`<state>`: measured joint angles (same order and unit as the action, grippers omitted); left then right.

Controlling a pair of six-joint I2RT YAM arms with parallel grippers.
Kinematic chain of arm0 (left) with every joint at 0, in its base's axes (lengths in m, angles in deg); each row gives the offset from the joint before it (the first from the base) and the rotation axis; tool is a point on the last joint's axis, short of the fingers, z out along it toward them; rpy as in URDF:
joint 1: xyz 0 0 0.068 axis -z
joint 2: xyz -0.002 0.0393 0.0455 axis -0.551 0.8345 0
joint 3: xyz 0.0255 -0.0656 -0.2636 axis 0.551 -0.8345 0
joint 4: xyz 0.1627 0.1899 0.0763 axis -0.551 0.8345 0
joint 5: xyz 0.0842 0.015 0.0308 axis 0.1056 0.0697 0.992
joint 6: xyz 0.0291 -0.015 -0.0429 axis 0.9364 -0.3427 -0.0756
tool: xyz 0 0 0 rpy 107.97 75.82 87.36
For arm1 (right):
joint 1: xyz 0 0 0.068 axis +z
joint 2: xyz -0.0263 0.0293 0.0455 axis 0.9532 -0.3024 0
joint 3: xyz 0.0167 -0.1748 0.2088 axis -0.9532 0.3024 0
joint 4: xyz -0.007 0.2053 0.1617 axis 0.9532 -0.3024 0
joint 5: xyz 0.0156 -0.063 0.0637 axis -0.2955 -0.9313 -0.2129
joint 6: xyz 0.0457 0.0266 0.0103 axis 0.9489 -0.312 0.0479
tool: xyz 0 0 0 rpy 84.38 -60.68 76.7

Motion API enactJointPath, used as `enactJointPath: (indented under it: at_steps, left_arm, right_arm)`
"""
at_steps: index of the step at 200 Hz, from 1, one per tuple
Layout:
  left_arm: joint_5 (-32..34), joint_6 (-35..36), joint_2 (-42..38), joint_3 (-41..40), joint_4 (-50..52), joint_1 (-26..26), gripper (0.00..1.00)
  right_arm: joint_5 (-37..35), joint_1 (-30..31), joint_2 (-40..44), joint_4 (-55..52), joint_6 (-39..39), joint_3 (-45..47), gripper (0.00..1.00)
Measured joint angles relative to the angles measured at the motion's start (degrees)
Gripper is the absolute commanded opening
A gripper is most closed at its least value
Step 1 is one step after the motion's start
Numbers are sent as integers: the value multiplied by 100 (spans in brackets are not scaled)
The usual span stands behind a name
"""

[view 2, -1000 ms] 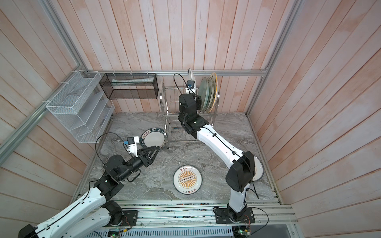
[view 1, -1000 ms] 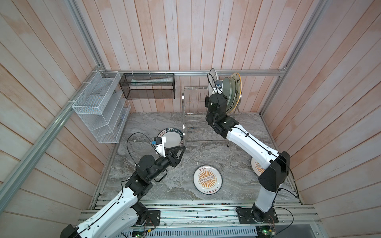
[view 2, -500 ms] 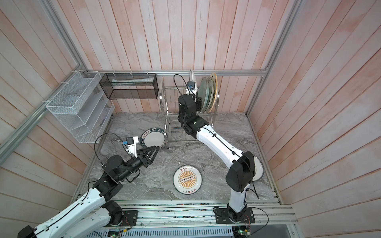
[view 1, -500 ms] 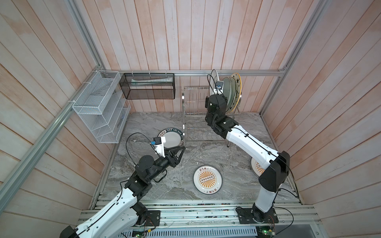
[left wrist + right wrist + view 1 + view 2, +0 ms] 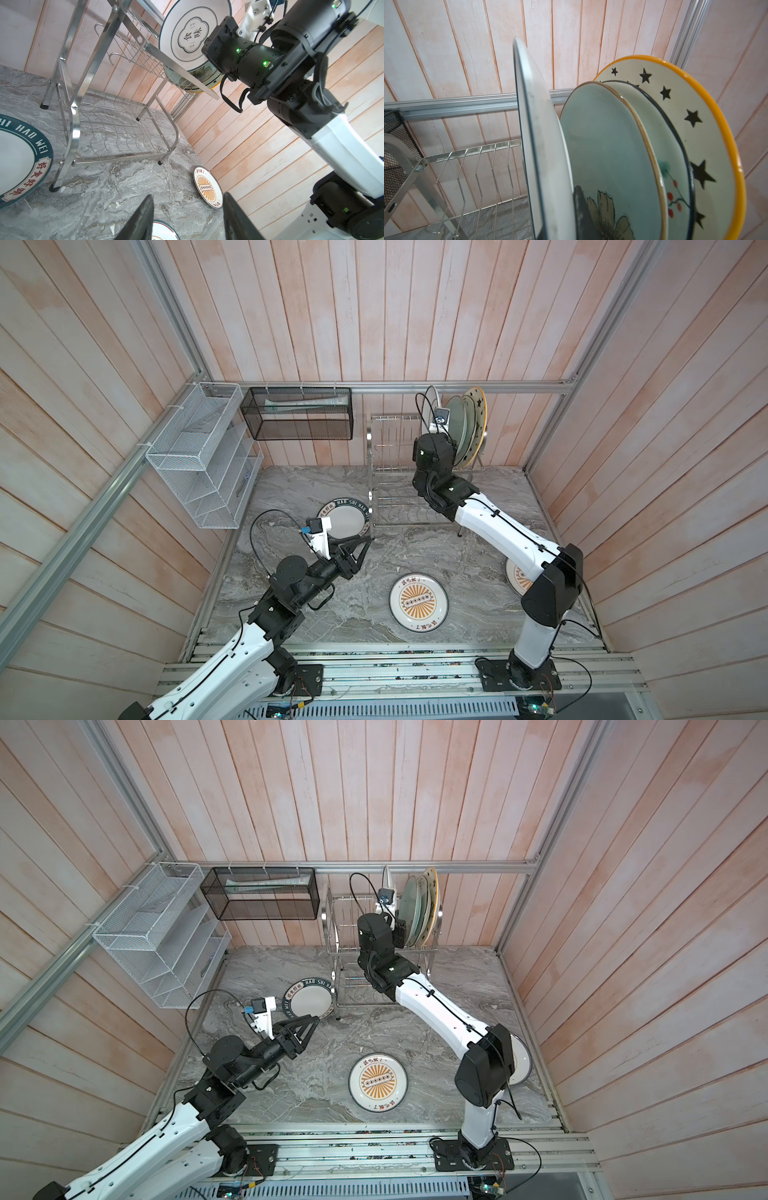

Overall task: Load plates into a dish rack
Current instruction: Place the plate on the dish rack.

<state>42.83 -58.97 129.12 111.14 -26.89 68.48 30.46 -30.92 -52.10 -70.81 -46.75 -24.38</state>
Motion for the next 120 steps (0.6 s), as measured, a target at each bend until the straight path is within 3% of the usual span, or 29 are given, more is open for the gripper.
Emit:
enactJointPath:
  at_steps: [120]
  left_arm:
    - [13,0,-7,-7,0,2,54]
  right_arm:
    - [-31,2,-72,-223,170,74,0]
